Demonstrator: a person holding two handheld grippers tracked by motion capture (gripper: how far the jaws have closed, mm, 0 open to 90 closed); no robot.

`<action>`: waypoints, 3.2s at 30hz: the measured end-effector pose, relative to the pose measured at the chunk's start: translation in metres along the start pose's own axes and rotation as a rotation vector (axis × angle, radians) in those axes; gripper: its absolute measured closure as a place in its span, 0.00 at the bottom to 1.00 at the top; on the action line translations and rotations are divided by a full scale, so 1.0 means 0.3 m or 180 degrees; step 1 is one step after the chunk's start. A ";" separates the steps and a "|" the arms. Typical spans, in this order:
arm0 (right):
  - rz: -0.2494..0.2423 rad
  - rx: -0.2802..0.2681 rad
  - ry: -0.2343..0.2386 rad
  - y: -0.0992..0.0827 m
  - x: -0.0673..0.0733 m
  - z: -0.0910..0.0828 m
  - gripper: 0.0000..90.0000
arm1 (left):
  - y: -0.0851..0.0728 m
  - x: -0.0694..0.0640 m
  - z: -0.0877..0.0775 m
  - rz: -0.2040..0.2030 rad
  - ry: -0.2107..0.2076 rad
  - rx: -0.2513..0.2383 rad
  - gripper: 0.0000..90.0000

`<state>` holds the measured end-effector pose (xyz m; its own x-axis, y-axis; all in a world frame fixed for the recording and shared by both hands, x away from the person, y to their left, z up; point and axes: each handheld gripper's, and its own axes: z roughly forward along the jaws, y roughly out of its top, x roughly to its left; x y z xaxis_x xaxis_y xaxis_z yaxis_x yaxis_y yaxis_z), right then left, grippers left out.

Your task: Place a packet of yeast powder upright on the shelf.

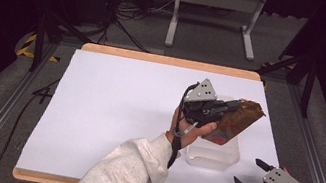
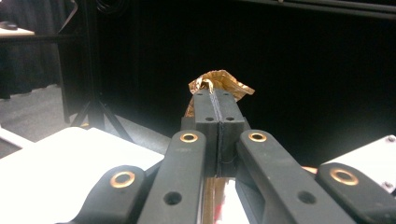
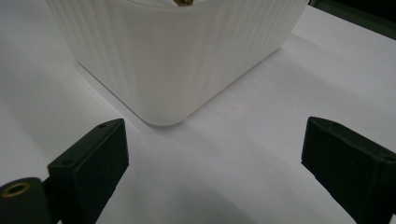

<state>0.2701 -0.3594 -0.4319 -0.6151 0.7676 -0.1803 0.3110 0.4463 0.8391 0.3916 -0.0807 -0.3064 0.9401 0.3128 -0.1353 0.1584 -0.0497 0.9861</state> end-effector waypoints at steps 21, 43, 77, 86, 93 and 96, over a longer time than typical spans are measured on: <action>-0.0019 0.0025 -0.0003 0.002 0.005 0.003 0.09 | -0.147 0.080 -0.036 -0.0132 -0.0169 0.0301 1.00; -0.0019 0.0055 0.0018 0.008 0.006 0.009 0.09 | -0.202 0.119 -0.188 0.0227 0.0112 0.0649 1.00; 0.0001 0.0067 0.0028 0.019 0.010 0.011 0.09 | -0.159 0.085 -0.134 0.0718 0.0326 0.1140 0.94; -0.0020 0.0108 0.0025 0.014 0.011 0.016 0.09 | -0.133 0.072 -0.137 0.0914 0.0392 0.1227 0.90; -0.0046 0.0103 0.0019 0.016 0.016 0.012 0.09 | -0.127 0.062 -0.146 0.0966 0.0423 0.1242 0.89; -0.0049 0.0102 0.0031 0.018 0.018 0.013 0.09 | -0.123 0.063 -0.155 0.0954 0.0468 0.1215 0.84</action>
<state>0.2712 -0.3511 -0.4304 -0.6269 0.7561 -0.1879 0.3245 0.4727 0.8193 0.3896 -0.0287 -0.3408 0.9132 0.3604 0.1903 0.0130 -0.4924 0.8703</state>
